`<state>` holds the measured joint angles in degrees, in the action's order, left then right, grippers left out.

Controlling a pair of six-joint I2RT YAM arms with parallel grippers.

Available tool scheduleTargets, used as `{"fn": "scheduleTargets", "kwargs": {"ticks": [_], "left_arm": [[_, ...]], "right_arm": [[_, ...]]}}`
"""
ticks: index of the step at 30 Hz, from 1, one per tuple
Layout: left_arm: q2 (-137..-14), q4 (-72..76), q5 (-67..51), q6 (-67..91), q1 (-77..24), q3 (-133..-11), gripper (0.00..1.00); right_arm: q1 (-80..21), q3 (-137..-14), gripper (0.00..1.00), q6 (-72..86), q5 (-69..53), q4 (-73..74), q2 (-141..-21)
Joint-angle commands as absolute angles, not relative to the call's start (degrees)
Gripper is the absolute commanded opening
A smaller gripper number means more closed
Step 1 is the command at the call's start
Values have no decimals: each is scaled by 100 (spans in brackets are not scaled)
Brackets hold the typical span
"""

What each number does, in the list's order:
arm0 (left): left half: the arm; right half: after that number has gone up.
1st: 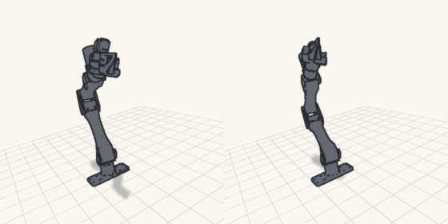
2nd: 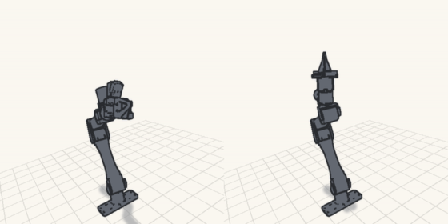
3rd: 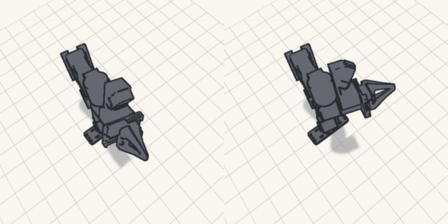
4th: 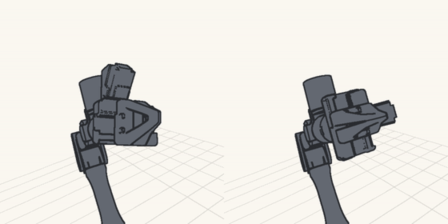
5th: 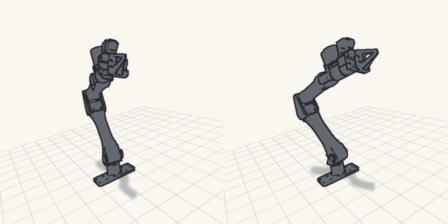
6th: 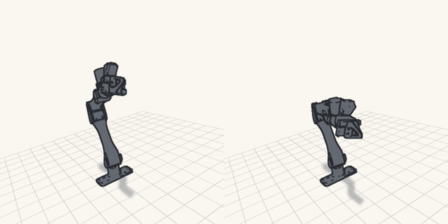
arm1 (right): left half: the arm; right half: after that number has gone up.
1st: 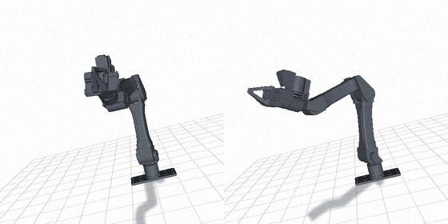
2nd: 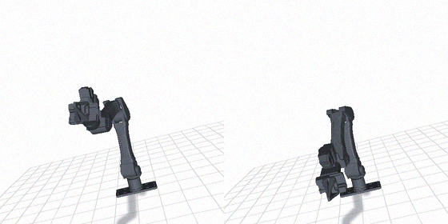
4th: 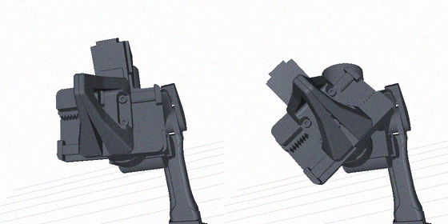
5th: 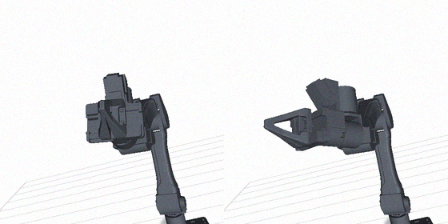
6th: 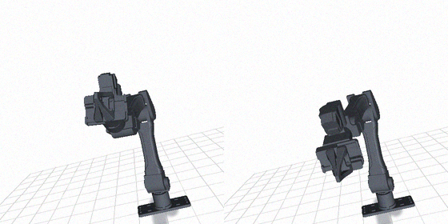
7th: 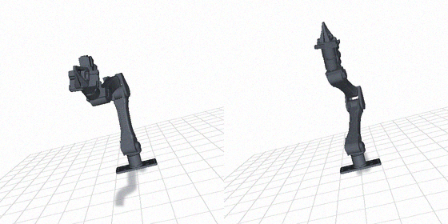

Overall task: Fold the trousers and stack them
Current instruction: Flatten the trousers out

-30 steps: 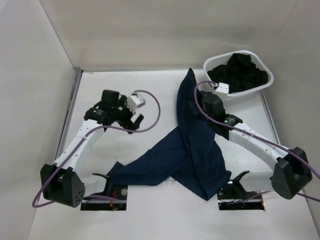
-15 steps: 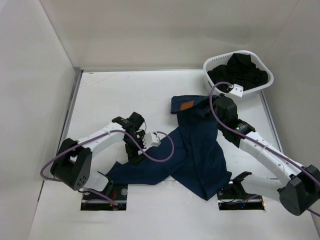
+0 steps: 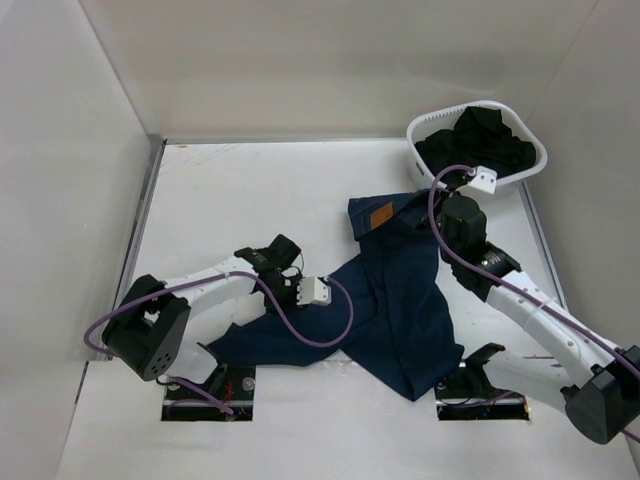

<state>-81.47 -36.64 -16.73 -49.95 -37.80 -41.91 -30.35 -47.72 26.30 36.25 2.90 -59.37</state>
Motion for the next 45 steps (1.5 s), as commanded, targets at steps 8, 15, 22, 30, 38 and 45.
{"fn": "scheduleTargets", "kwargs": {"ticks": [8, 15, 22, 30, 38, 45], "left_arm": [[-8217, -2763, -672, -5175, -2532, -3744, 0], [-9982, -1678, 105, -5074, 327, -6638, 0], [-10777, -2934, -631, -4517, 243, -9457, 48], [-9028, -4235, -1457, -4799, -680, -8965, 71], [-8665, -5672, -3129, -4150, -4026, -7403, 65], [-10378, -3174, -3146, -2769, -5408, -7180, 65]], "right_arm": [[-3712, -5377, 8, 2452, 3473, -53, -6019], [-4434, -6783, 7, 2224, 2796, -228, -6890], [-4031, -6655, 5, 2276, 3250, -55, -6637], [-3064, -5924, 5, 2733, 3235, 483, -6144], [-2105, -5748, 5, 2813, 2716, 282, -6398], [-2078, -5204, 5, 2777, 2698, 114, -5819]]}}
